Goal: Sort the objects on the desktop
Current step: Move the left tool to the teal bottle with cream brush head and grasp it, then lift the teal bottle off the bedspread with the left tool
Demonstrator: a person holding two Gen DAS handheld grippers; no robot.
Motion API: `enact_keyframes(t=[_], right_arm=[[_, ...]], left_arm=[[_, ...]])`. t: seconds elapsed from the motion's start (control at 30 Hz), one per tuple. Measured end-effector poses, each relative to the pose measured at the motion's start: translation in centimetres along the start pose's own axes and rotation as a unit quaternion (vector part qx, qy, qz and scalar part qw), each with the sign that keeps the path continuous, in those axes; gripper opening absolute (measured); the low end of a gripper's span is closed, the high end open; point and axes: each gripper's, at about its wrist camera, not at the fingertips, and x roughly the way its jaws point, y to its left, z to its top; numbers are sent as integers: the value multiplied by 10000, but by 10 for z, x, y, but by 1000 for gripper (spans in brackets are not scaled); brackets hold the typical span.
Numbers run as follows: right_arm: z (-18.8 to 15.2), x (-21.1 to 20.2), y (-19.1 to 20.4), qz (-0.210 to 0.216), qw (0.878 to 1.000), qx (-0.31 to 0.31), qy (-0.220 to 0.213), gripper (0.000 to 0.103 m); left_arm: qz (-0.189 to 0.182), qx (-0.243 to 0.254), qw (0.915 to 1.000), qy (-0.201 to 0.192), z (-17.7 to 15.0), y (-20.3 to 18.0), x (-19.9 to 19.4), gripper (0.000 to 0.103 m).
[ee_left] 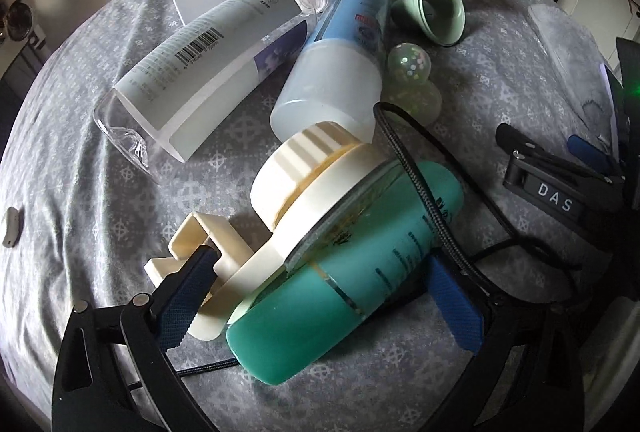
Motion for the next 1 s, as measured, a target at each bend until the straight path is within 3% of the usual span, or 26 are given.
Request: enact_keyframes(t=[0.1, 0.13, 0.27, 0.6, 1.0], right_arm=[[0, 0, 0, 5, 10000, 4, -1, 103], [0, 0, 0, 4, 10000, 3, -1, 103], [0, 0, -1, 7, 10000, 6, -1, 103], [0, 0, -1, 5, 10000, 4, -1, 103], [0, 0, -1, 3, 10000, 2, -1, 103]], left_arm=[[293, -220, 9993, -41, -9, -5, -8, 81], [348, -312, 9989, -52, -12, -7, -12, 70], [537, -524, 9971, 96, -25, -18, -24, 54], [472, -873, 9950, 127, -28, -18, -20, 55], [1653, -385, 9845, 437, -66, -66, -64, 53]])
